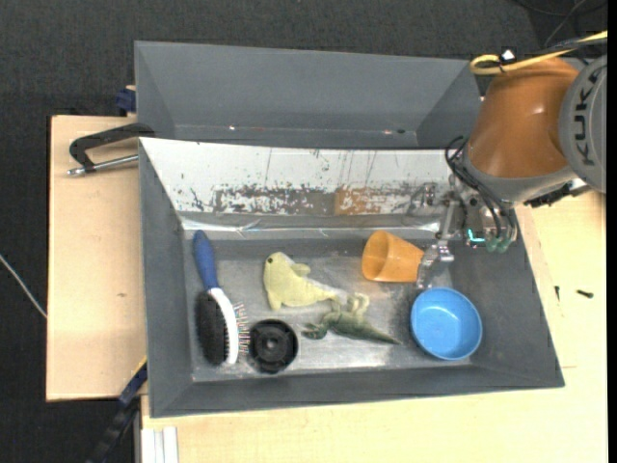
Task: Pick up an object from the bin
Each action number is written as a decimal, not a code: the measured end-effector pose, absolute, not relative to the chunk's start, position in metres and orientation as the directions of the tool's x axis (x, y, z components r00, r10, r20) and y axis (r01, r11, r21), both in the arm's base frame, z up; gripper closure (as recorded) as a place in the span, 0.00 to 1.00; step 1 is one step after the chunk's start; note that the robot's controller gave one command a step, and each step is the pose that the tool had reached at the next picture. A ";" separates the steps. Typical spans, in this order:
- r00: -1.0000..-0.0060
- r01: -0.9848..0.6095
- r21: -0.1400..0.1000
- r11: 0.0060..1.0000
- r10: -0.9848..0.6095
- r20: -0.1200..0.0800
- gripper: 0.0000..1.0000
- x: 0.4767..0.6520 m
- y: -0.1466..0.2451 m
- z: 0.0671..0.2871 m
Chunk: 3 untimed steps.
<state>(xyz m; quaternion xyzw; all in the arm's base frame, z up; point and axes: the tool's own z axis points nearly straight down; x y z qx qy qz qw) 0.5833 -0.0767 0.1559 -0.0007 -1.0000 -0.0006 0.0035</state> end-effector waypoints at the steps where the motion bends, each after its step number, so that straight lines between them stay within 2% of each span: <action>1: -0.969 -0.247 0.000 0.969 -0.247 -0.004 0.00 0.594 -0.093 0.072; 2: -0.969 -0.247 -0.003 0.969 -0.247 -0.014 1.00 0.596 -0.093 0.075; 3: -0.848 -0.530 -0.008 0.848 -0.530 -0.012 1.00 0.581 -0.098 0.231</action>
Offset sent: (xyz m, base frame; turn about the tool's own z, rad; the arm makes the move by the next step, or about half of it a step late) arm 0.0086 -0.0173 -0.0859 -0.2526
